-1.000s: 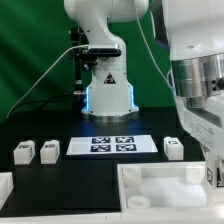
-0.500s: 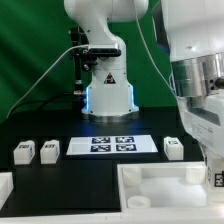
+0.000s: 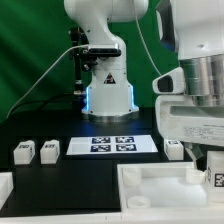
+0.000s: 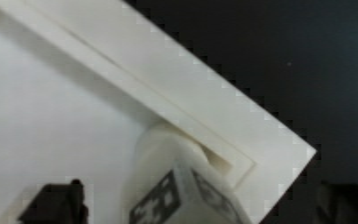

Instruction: Assemble one leg

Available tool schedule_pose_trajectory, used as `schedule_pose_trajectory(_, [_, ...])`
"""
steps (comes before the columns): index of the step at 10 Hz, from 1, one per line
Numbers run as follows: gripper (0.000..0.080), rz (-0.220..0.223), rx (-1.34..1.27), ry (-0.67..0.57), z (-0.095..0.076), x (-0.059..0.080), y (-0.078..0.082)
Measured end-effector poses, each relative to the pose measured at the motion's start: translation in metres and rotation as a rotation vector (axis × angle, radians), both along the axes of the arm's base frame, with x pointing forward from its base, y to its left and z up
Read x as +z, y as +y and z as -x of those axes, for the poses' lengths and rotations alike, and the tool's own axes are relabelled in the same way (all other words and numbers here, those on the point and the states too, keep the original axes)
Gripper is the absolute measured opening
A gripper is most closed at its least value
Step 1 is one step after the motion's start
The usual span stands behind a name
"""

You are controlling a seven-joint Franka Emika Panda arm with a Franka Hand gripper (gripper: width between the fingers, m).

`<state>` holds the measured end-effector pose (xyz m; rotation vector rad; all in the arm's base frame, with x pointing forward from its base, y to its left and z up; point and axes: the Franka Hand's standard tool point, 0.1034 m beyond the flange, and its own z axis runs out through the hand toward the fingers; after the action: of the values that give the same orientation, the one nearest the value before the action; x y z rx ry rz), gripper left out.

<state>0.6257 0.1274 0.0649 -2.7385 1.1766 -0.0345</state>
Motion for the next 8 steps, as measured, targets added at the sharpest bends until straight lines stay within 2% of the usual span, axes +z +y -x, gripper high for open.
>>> schedule_pose_trajectory(1, [0.0649,0.013,0.106,-0.009,0.0006,-0.0002,-0.0002])
schedule_pose_trajectory(3, [0.0649,0.098,0.556,-0.024,-0.0020,-0.0002,-0.0024])
schedule_pose_trajectory(4, [0.0649,0.117,0.658,-0.034,-0.0034,0.0004,-0.0010])
schedule_pose_trajectory(5, [0.0649,0.110,0.621,-0.031,-0.0028,-0.0002,-0.0010])
schedule_pose_trajectory(7, [0.0387,0.111,0.622,-0.031,-0.0029,-0.0003,-0.0012])
schedule_pose_trajectory(8, [0.0295,0.103,0.508,-0.017,-0.0022,-0.0009,-0.0025])
